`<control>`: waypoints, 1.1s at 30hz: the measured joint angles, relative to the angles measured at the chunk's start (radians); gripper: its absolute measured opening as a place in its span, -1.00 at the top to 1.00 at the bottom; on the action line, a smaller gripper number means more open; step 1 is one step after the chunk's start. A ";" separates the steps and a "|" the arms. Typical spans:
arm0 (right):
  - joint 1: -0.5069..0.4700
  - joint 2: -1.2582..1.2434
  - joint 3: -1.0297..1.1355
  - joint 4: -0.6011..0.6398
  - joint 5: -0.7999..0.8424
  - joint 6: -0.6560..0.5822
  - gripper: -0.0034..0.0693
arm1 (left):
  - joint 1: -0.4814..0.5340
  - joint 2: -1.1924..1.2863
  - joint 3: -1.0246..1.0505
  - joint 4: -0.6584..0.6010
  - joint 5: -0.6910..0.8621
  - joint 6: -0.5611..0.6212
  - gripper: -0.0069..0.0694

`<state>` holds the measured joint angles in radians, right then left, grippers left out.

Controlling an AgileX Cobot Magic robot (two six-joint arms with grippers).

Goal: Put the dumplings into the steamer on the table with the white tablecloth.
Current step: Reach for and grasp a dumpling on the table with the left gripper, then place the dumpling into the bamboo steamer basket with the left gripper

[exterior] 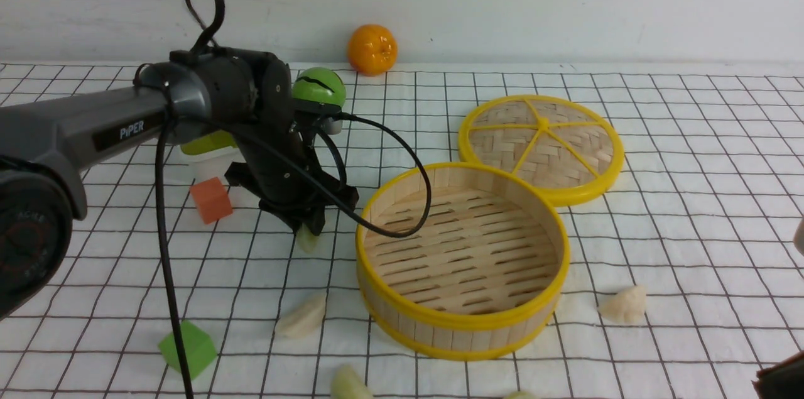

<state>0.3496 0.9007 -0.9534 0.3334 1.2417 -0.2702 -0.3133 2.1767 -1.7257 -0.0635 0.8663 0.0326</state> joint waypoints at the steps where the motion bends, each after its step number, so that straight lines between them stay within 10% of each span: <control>1: 0.000 0.000 0.000 0.000 -0.001 0.000 0.89 | 0.000 -0.001 -0.001 0.000 0.008 0.001 0.41; 18: 0.000 0.000 0.000 -0.001 -0.036 -0.003 0.85 | -0.248 -0.229 -0.183 -0.030 0.241 -0.147 0.54; 33: 0.000 0.000 0.000 -0.004 -0.039 -0.003 0.82 | -0.337 0.007 -0.181 -0.045 -0.092 -0.333 0.54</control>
<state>0.3496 0.9007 -0.9534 0.3293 1.2025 -0.2731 -0.6504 2.1836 -1.9068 -0.1087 0.7742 -0.3008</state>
